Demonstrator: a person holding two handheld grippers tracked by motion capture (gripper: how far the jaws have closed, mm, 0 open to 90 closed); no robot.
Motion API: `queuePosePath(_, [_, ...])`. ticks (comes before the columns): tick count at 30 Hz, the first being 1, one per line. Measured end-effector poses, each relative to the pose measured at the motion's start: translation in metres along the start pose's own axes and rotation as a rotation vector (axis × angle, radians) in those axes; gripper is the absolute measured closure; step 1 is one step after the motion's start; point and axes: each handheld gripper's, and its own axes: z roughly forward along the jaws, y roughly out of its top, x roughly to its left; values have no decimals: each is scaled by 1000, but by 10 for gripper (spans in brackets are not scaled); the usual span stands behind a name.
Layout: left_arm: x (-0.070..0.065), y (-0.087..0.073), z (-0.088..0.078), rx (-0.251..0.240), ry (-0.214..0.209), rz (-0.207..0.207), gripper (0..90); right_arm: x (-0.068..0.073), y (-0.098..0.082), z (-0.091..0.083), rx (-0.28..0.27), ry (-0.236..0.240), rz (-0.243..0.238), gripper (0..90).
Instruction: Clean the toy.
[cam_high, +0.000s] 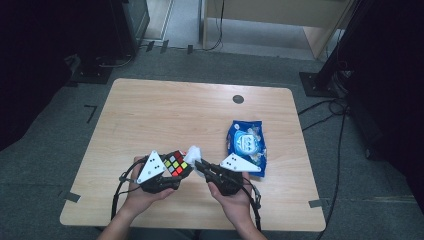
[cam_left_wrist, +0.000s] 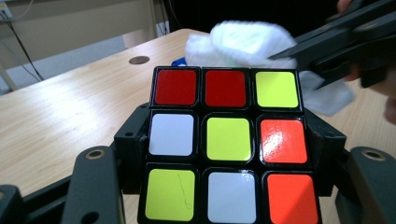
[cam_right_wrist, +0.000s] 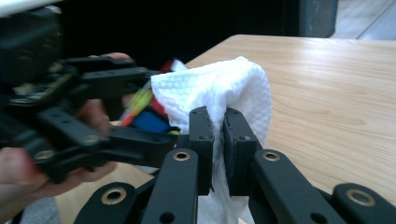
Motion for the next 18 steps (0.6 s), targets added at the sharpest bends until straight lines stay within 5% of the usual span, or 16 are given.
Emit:
queuePosePath(8, [-6,-1,5,17,-11,7,340,12,8,-6,-33,20,-21,847])
queuePosePath(18, [-24,1,10,13,-52,59,340,3,7,-6,-57,14,2,842])
